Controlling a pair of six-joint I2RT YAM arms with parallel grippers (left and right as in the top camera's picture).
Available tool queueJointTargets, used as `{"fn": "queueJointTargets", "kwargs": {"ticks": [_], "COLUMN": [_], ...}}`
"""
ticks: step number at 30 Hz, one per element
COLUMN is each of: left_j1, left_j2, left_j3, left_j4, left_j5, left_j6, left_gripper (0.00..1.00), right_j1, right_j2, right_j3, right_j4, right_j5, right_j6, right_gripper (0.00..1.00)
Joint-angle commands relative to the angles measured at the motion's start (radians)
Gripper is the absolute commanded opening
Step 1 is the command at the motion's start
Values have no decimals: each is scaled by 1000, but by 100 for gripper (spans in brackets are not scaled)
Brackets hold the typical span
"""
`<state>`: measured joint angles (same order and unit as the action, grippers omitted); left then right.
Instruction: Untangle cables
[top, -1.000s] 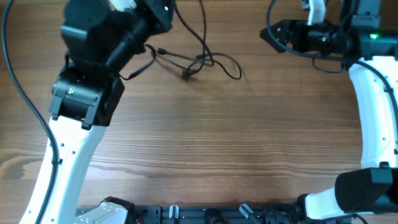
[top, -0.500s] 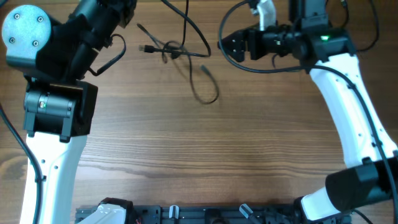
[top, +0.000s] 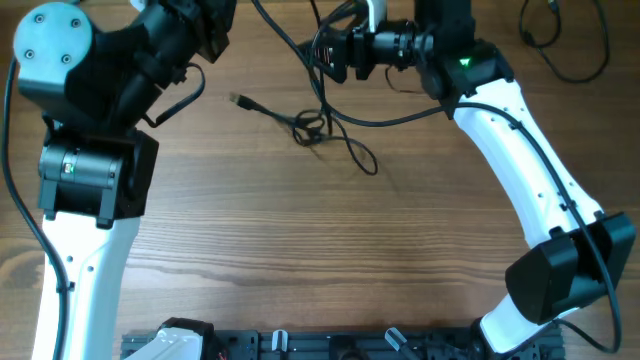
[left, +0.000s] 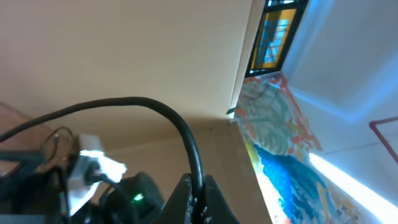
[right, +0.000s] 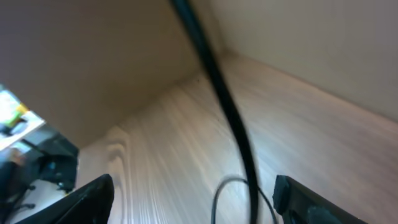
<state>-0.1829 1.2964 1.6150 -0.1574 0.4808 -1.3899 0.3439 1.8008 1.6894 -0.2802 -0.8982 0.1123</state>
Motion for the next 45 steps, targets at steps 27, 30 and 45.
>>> {"fn": "queueJointTargets", "kwargs": {"ticks": [27, 30, 45], "left_j1": [77, 76, 74], "left_j2": [180, 200, 310], "left_j3": [8, 8, 8], "left_j4": [-432, -516, -637], "left_j5": [268, 167, 38], "left_j6": [510, 524, 654], "left_gripper": [100, 100, 99], "right_j1": [-108, -108, -307], "right_j2": [-182, -196, -198], "right_j3": [69, 158, 394], "right_j4": [-317, -436, -659], "right_j5": [440, 540, 829], "right_j6": [92, 100, 105], "right_gripper": [4, 4, 4]}}
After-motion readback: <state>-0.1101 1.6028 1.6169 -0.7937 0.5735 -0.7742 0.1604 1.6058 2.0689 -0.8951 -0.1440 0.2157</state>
